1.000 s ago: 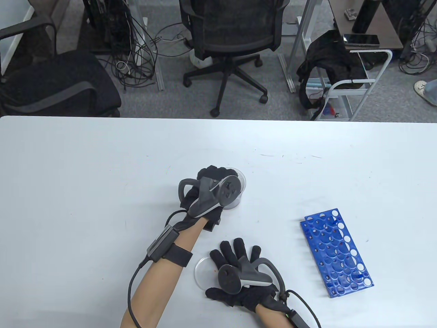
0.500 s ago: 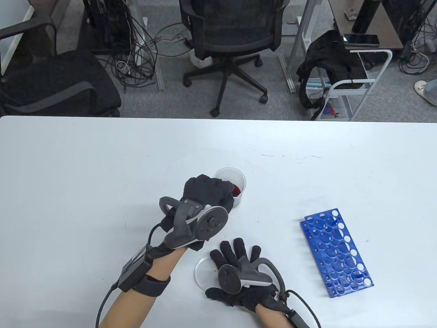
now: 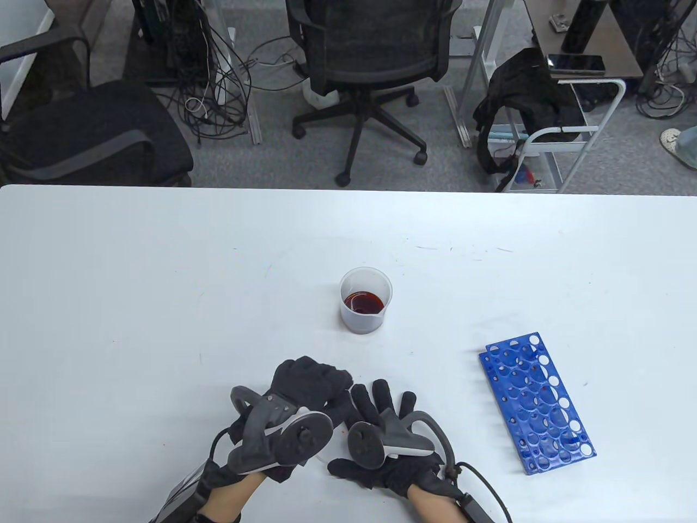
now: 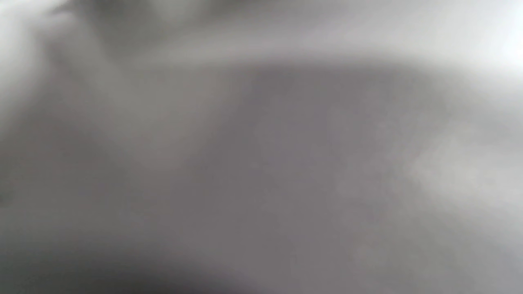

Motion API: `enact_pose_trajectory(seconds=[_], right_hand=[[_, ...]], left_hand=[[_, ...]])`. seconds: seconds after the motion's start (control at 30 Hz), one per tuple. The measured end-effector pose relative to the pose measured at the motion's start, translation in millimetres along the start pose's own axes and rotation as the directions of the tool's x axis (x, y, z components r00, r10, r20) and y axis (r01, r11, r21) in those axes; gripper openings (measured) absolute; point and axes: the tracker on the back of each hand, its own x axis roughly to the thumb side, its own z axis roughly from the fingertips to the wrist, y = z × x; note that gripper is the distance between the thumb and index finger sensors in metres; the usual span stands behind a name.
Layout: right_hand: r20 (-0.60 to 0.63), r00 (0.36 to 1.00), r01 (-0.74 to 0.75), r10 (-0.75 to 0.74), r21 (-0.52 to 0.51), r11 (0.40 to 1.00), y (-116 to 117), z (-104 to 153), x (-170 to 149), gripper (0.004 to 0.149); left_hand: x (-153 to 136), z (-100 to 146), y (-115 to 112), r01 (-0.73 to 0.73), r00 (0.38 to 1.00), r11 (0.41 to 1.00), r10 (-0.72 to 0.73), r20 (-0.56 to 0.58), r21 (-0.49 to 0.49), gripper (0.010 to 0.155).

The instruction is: Dip glass rod and spread liquid on culture dish

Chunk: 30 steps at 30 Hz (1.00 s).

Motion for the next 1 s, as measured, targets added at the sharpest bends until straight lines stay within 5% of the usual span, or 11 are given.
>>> enact_pose_trajectory(seconds=[0.5, 1.0], right_hand=[[0.001, 1.000, 0.000, 0.000, 0.000, 1.000, 0, 0, 0, 0.102], [0.001, 1.000, 0.000, 0.000, 0.000, 1.000, 0, 0, 0, 0.101]], left_hand=[[-1, 39, -43, -0.054, 0.998, 0.995, 0.052, -0.031, -0.085, 0.035], [2, 45, -39, -0.037, 0.999, 0.994, 0.036, -0.016, -0.105, 0.035]])
